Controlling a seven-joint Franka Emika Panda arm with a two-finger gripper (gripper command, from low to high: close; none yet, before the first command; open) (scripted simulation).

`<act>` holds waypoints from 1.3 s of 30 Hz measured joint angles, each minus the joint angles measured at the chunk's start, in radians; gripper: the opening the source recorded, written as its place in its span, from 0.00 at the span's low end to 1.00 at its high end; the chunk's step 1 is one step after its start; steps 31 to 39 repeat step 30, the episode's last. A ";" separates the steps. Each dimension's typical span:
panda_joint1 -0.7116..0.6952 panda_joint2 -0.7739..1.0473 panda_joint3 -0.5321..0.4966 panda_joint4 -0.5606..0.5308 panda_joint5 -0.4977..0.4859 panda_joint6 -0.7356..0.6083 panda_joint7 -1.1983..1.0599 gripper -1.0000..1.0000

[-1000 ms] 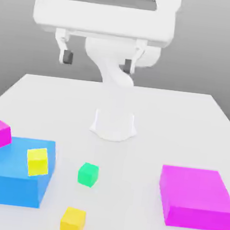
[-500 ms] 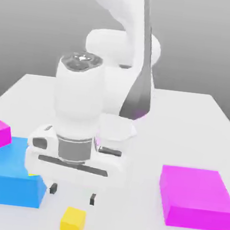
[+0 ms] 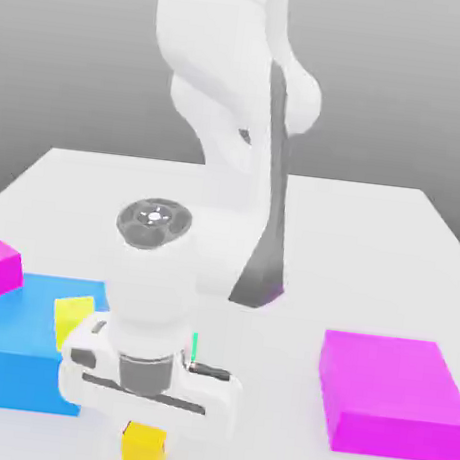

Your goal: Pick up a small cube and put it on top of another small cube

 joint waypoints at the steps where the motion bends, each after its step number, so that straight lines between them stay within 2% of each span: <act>1: 0.000 -0.033 -0.001 -0.005 0.000 -0.023 0.000 0.00; 5: -0.002 -0.163 -0.010 -0.087 -0.012 -0.040 0.021 0.00; 14: -0.037 -0.487 -0.017 -0.379 -0.076 -0.056 0.104 0.00; 18: -0.047 -0.618 -0.021 -0.514 -0.074 -0.068 0.116 0.00; 21: -0.035 -0.583 -0.028 -0.552 -0.049 -0.027 0.102 0.00; 28: -0.021 -0.340 -0.033 -0.542 -0.024 0.202 0.086 0.00; 29: -0.023 -0.316 -0.034 -0.541 -0.017 0.224 0.081 1.00; 39: -0.023 -0.316 -0.034 -0.541 -0.017 0.224 0.081 1.00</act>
